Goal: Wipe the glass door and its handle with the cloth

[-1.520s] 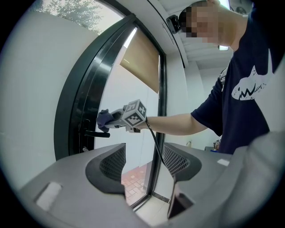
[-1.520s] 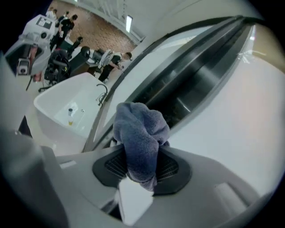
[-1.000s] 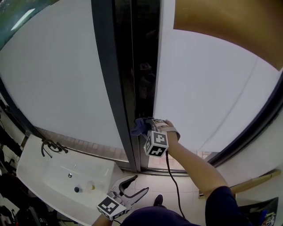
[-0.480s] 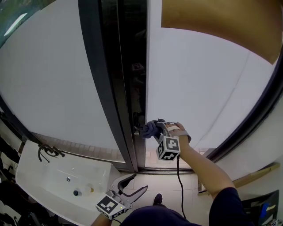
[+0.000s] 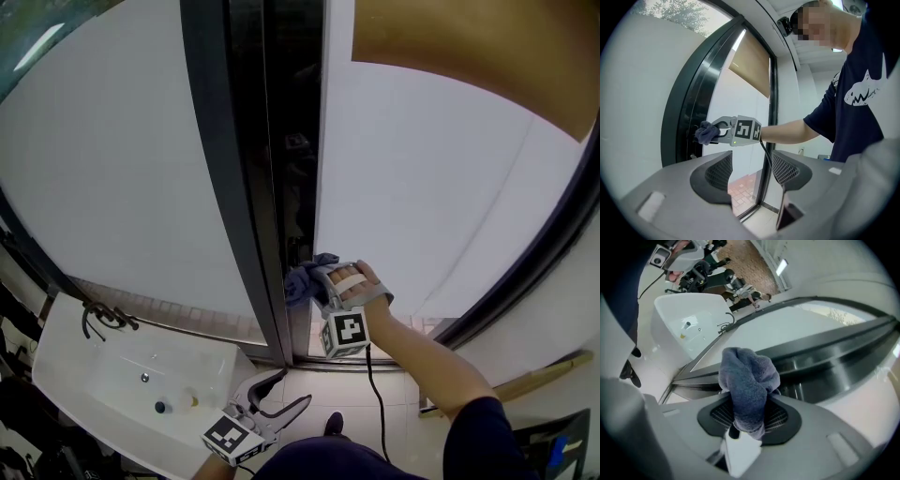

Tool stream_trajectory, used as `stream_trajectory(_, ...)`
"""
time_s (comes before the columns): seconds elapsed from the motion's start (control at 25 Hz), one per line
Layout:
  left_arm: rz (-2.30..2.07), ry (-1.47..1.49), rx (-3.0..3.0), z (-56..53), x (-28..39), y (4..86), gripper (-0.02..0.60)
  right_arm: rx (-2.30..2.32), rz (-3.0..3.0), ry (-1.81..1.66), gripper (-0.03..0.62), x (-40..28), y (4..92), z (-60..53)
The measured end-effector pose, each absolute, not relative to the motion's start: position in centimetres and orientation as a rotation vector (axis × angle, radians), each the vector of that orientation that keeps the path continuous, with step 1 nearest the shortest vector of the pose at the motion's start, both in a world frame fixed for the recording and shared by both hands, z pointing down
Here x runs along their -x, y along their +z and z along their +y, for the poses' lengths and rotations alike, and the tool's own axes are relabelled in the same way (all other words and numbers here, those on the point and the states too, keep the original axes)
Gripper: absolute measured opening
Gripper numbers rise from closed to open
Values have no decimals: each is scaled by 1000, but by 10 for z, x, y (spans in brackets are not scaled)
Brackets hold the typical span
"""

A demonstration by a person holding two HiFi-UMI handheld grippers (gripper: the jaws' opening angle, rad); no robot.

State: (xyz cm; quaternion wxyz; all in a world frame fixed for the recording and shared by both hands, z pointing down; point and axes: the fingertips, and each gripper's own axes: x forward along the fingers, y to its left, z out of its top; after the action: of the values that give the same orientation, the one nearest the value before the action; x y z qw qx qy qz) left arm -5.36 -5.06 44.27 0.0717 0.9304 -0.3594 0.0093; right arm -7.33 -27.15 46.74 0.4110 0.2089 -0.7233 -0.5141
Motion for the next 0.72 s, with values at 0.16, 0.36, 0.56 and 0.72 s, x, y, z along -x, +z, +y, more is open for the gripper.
stream_trajectory(0.16,-1082,18,-2793,-49,53,442,261,-442,-1680,-1433,143,114,482,-273)
stream_trajectory(0.36,-1106,25,-2776,-48,56,444,261,-411,-1683,-1411,143,120,503,-280)
stream_trajectory(0.56,-1110,25,-2761,-52,60,449,261,-411,-1675,-1413,143,91,511,-279)
stream_trajectory(0.72,-1092,24,-2767,-57,57,450,261,-419,-1631,-1396,143,58,521,-282)
